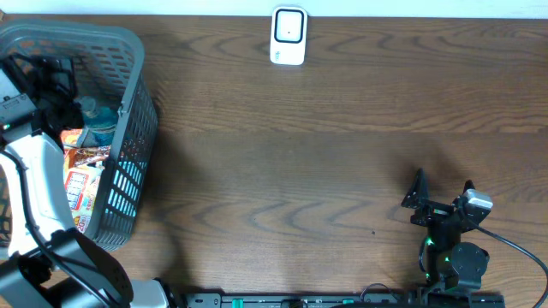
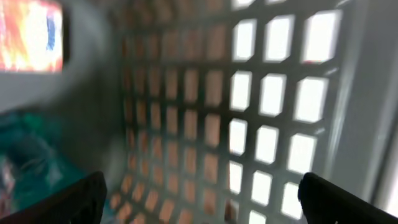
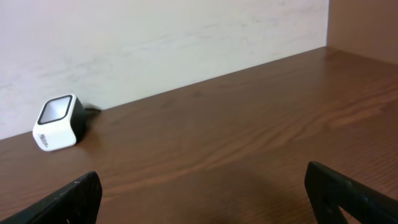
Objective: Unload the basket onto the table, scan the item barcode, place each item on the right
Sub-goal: 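Move the left gripper into the basket toward the blue bottle, then grasp the blue Listerine bottle with the left gripper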
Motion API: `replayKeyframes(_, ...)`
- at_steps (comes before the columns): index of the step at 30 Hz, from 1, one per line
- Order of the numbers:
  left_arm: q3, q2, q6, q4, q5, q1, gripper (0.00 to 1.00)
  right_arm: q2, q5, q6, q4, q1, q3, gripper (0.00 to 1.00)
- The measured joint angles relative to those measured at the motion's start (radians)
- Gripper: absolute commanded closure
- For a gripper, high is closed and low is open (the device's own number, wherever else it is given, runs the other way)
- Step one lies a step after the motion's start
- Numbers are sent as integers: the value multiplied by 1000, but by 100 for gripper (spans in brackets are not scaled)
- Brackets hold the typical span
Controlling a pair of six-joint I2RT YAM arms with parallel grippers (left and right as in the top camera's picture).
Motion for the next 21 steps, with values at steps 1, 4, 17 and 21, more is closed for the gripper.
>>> replayKeyframes(1,0,1,-7,-16,17,0,2,0,0,0,0,0,0,1)
replayKeyframes(4,0,1,-31,-69,66,0,2,0,0,0,0,0,0,1)
replayKeyframes(17,0,-5,-51,-100,156,0,2,0,0,0,0,0,0,1)
replayKeyframes(21,0,-41,-50,-179,157,10,2,0,0,0,0,0,0,1)
